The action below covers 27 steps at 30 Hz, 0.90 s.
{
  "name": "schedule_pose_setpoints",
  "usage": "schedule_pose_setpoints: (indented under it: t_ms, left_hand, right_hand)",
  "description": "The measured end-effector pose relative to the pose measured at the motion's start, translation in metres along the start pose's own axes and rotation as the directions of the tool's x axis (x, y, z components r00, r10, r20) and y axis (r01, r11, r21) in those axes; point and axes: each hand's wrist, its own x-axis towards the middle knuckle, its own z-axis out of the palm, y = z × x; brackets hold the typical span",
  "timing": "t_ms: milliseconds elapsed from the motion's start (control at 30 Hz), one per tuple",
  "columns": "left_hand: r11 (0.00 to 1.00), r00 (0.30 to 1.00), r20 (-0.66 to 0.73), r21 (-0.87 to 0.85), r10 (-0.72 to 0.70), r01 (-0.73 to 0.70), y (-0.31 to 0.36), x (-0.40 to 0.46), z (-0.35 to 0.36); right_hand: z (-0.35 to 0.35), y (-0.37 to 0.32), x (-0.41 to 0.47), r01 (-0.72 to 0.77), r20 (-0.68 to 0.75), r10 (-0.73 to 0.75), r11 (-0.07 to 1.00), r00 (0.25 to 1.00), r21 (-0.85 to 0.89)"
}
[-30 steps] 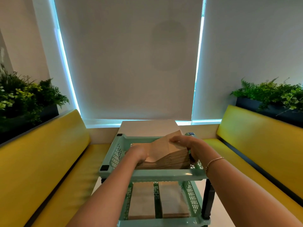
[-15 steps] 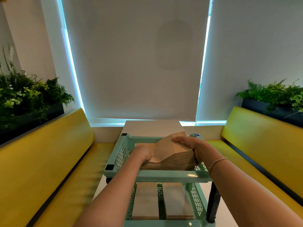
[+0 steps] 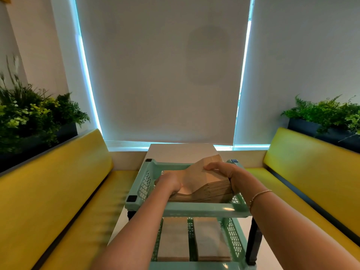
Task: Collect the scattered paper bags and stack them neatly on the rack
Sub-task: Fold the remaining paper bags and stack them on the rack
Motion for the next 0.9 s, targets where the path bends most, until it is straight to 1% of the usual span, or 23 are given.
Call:
schedule_pose_setpoints:
  t_ms: [133,200,233,300,333,400,433,500,567,633,700,833,900]
  left_hand:
    - [0.998,1.000,-0.007,-0.069,0.007,-0.008,-0.001,0.000,0.002]
    - [0.985,1.000,-0.003,-0.172,-0.016,0.015,-0.002,0.002,-0.001]
    - [0.964,0.999,-0.008,-0.263,-0.048,0.045,-0.004,0.002,-0.005]
    - [0.860,0.993,0.026,-0.497,-0.119,0.116,-0.008,0.000,-0.014]
    - [0.787,0.991,0.067,-0.601,-0.119,0.136,-0.010,-0.004,-0.020]
    - [0.655,0.985,0.157,-0.737,-0.076,0.168,-0.012,-0.014,-0.028]
    - [0.608,0.982,0.174,-0.774,-0.067,0.179,-0.013,-0.018,-0.031]
    - [0.547,0.990,0.126,-0.825,-0.066,0.141,-0.015,-0.024,-0.035]
    - [0.506,0.998,0.002,-0.862,-0.055,0.030,-0.017,-0.025,-0.041]
    - [0.481,0.992,-0.122,-0.872,-0.034,-0.091,-0.022,-0.024,-0.046]
    - [0.520,0.990,-0.140,-0.847,-0.009,-0.115,-0.025,-0.027,-0.048]
    - [0.710,0.994,-0.113,-0.700,0.000,-0.080,-0.034,-0.030,-0.041]
    - [0.799,0.988,-0.145,-0.586,0.062,-0.136,-0.034,-0.029,-0.049]
  right_hand:
    - [-0.003,0.005,-0.003,0.007,0.092,-0.004,1.000,0.996,-0.027]
    - [-0.006,0.007,-0.004,0.050,0.123,-0.050,0.999,0.991,0.000]
    - [-0.008,0.008,-0.005,0.083,0.134,-0.085,0.996,0.987,0.024]
    - [-0.012,0.010,-0.008,0.158,0.144,-0.166,0.985,0.976,0.067]
    - [-0.015,0.010,-0.009,0.197,0.148,-0.209,0.976,0.967,0.092]
    - [-0.020,0.013,-0.012,0.274,0.153,-0.294,0.952,0.944,0.138]
    - [-0.023,0.014,-0.015,0.315,0.152,-0.339,0.935,0.928,0.159]
    - [-0.025,0.016,-0.019,0.389,0.161,-0.421,0.900,0.893,0.198]
    - [-0.026,0.015,-0.023,0.465,0.164,-0.503,0.857,0.849,0.225]
    - [-0.024,0.013,-0.025,0.513,0.137,-0.545,0.832,0.827,0.211]
    - [-0.019,0.017,-0.024,0.521,0.111,-0.539,0.839,0.835,0.158]
    - [-0.009,0.032,-0.017,0.473,0.018,-0.474,0.880,0.880,0.044]
    - [-0.008,0.033,-0.013,0.448,-0.016,-0.447,0.893,0.894,0.044]
